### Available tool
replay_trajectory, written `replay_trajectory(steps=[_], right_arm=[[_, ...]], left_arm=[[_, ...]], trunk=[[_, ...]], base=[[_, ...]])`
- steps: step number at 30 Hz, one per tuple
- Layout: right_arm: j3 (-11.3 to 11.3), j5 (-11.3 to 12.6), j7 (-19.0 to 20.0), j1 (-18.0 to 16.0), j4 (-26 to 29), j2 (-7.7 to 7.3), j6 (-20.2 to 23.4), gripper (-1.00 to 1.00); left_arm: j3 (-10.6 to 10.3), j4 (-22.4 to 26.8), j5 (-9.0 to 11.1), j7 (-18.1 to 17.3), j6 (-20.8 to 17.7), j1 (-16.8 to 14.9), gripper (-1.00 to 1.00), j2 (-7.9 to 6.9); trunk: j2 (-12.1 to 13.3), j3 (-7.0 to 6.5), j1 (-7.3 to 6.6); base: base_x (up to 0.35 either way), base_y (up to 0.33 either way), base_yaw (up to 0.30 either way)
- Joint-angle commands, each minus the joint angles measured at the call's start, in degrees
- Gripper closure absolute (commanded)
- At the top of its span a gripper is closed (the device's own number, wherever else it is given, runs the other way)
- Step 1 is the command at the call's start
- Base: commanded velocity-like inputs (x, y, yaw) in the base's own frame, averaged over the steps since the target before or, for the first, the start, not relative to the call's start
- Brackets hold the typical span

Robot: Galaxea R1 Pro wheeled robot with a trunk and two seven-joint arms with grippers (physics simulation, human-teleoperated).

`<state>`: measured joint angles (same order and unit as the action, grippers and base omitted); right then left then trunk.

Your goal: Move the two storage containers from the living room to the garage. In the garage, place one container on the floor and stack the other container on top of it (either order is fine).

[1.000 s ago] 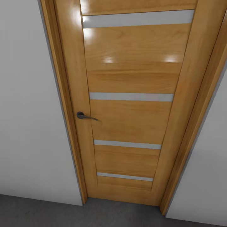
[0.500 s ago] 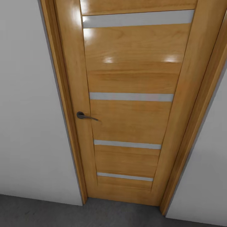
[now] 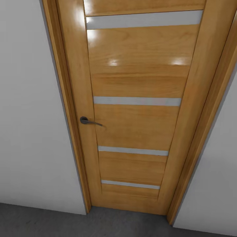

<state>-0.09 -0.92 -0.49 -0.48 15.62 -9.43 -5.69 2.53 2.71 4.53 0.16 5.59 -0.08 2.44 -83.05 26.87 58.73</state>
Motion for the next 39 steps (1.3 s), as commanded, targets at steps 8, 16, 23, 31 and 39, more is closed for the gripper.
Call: replay_trajectory(steps=[8,16,23,31,39], right_arm=[[-0.2,0.1,-1.1,-10.0,3.1,-0.74,6.5,-1.0],[-0.2,0.0,-2.0,-19.4,3.0,-0.18,7.4,-1.0],[0.3,-0.3,-2.8,-27.7,-0.2,3.15,9.8,-1.0],[0.5,-6.5,-0.1,-30.4,-1.0,9.41,17.6,-1.0],[0.6,-6.7,0.2,-30.4,-1.0,10.14,18.2,-1.0]], left_arm=[[0.2,0.0,0.4,0.0,0.1,0.0,-1.0,0.02],[0.2,0.0,0.4,0.0,0.1,0.0,-1.0,0.02],[0.2,0.0,0.4,0.0,0.1,0.0,-1.0,0.02],[0.2,0.1,0.4,0.0,0.1,0.0,-1.0,0.02],[0.2,0.1,0.4,0.0,0.1,0.0,-1.0,0.02]], trunk=[[0.0,0.06,0.0],[0.0,0.06,0.0],[0.0,0.06,0.0],[0.0,0.06,0.0],[0.0,0.06,0.0]], base=[[0.0,0.0,0.0],[0.0,0.0,0.0],[0.0,0.0,0.0],[0.0,0.0,0.0],[0.0,0.0,0.0]])
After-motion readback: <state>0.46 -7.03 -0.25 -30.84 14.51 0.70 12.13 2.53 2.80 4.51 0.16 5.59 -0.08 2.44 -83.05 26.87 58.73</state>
